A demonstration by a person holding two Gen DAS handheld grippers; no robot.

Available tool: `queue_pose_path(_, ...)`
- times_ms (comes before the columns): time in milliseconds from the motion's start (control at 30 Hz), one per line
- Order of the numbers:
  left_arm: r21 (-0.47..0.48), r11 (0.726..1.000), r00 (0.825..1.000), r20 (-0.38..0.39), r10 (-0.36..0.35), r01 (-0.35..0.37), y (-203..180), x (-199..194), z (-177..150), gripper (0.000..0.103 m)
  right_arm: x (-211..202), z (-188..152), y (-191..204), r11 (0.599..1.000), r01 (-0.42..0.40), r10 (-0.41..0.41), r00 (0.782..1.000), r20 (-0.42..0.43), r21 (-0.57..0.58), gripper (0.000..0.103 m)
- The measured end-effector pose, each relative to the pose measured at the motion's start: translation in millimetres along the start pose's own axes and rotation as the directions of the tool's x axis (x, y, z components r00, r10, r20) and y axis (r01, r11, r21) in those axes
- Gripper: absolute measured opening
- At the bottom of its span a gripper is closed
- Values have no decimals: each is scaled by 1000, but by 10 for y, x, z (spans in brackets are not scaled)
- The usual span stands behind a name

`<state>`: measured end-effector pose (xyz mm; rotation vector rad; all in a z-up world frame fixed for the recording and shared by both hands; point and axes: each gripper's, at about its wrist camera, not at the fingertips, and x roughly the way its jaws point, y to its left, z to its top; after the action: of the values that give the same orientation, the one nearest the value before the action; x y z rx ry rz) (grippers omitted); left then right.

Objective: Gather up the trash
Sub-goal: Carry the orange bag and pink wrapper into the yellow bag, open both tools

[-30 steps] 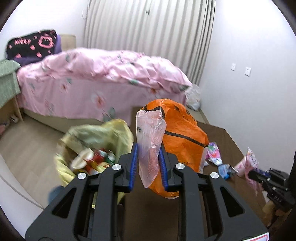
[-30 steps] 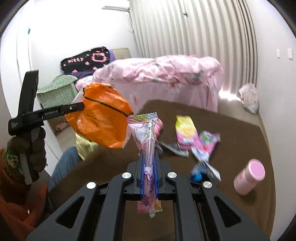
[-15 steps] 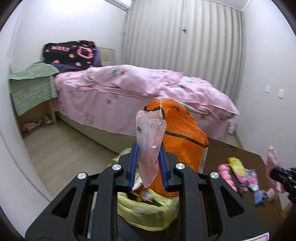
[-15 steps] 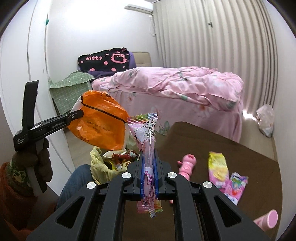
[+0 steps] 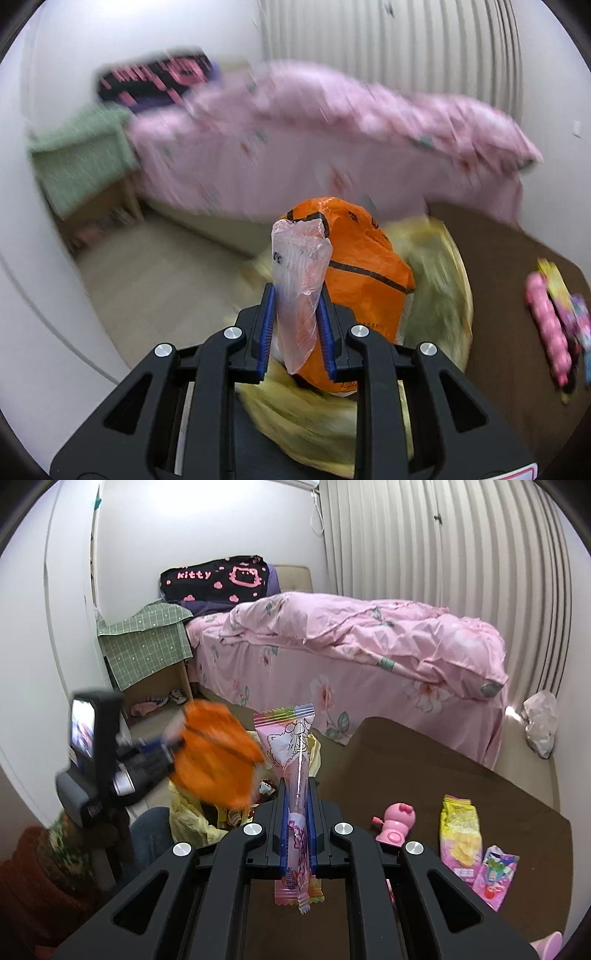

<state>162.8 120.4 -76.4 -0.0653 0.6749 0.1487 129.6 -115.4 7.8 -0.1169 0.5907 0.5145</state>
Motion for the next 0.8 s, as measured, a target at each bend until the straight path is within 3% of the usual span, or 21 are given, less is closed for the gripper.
queue_pose_path(67,-10,997,991,-102,-81,80,-53,212,-115,21,156,49,13,1000,-20,20,1000,-17,0,9)
queue_pose_path(167,-35,992,979,-162,-127,123,-95,341,-224,21,462,120,33,998,-56,55,996,-63,-2,9)
queue_pose_path(433,-204,970,981,-119,-155,129,143,323,-95,21,1291,215,11,984,-164,174,970,-172,71,9)
queue_pose_path(733,-230,961,977,-113,-181,151,188,330,-75,25,1792,231,75,974,-192,214,953,-216,118,10)
queue_pose_path(767,-245,957,978,-98,-183,155,221,300,-68,30,1803,221,75,975,-187,209,953,-221,118,17)
queue_pose_path(800,-257,953,979,-80,-187,161,249,263,-58,37,1797,200,68,974,-191,214,951,-222,123,31)
